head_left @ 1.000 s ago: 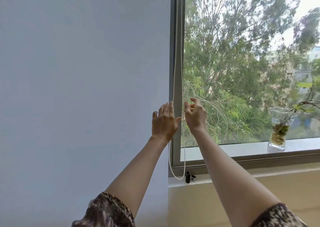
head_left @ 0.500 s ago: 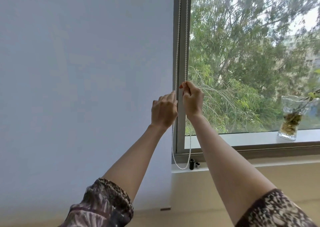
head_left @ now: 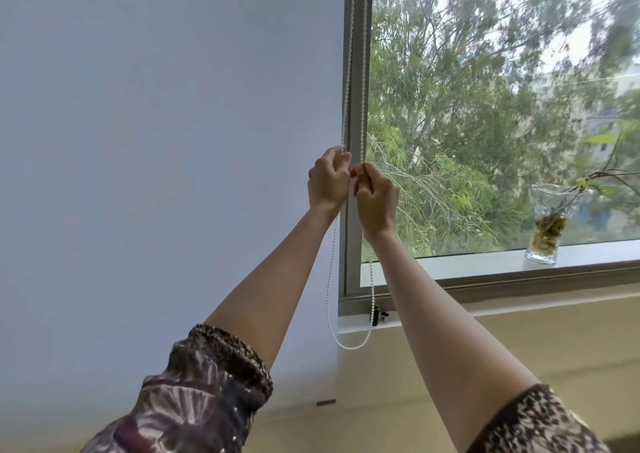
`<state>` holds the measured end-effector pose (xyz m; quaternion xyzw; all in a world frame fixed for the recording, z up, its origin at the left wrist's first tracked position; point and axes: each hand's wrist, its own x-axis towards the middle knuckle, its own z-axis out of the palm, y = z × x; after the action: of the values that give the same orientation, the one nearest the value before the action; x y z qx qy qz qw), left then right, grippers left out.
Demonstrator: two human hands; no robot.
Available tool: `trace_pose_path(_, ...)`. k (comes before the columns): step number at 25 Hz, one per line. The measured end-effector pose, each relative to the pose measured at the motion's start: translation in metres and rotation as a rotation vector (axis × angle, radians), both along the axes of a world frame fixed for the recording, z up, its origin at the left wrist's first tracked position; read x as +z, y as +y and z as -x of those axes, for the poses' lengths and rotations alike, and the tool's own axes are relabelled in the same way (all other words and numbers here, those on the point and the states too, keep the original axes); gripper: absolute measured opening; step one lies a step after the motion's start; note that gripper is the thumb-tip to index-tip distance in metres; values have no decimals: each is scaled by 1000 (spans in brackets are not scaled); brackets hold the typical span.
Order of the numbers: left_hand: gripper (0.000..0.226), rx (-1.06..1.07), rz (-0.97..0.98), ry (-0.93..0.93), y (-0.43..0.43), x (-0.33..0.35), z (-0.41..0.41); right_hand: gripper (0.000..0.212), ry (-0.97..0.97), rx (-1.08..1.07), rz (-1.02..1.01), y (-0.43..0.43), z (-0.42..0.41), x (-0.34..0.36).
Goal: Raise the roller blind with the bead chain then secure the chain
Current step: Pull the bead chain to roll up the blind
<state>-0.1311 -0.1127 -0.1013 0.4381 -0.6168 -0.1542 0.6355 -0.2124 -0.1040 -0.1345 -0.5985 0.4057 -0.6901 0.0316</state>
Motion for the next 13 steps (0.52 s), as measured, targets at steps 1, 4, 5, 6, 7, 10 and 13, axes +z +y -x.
trace_pose_path(1, 27, -81, 0, 62, 0, 4, 0, 22, 5, 3, -1, 4, 1, 0)
trace_pose_path(4, 19, -171, 55, 142, 1, 4, 3, 22, -1, 11, -20, 12, 6, 2)
trace_pose_path(5, 22, -148, 54, 126, 1, 1, 5, 22, 1, 5, -21, 14, 8, 3)
trace_pose_path(6, 25, -128, 42, 106, 1, -4, 5, 22, -8, 6, -20, 16, 9, 4)
trace_pose_path(7, 27, -112, 32, 85, 1, -8, 5, 23, -27, 18, -15, 17, 10, 5)
trace_pose_path(10, 28, -76, -3, -5, 3, -16, 7, 22, -72, 104, -17, 22, 10, 9)
trace_pose_path(13, 30, -111, -33, -47, 5, -23, 16, 21, -6, 150, -18, 27, 10, 12)
